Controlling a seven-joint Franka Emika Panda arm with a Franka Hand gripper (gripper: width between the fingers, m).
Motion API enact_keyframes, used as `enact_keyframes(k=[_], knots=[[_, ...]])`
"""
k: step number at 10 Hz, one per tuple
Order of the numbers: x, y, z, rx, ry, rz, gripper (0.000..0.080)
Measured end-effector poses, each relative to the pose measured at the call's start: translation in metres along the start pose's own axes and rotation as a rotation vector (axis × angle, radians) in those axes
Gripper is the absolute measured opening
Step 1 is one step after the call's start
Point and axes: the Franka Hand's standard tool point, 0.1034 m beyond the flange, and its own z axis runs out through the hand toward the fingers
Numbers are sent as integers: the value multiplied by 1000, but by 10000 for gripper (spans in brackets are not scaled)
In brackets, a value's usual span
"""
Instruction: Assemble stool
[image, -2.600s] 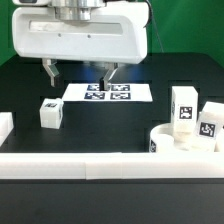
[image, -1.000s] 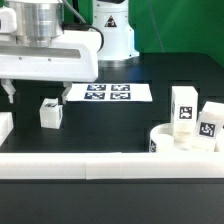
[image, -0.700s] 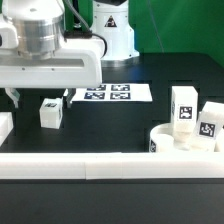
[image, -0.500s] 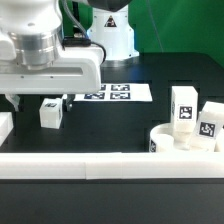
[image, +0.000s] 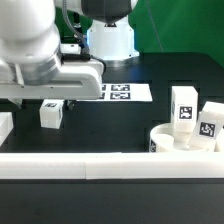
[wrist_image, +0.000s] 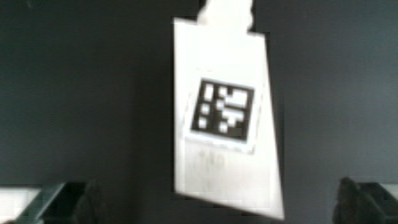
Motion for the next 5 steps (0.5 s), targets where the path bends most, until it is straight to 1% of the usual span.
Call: enact_keyframes(k=[1,4,5], knots=[[0,0,1,3,-35,0,649],[-10,-1,8,11,-220,-4,649],[-7,-4,10,7,-230,-12,649]])
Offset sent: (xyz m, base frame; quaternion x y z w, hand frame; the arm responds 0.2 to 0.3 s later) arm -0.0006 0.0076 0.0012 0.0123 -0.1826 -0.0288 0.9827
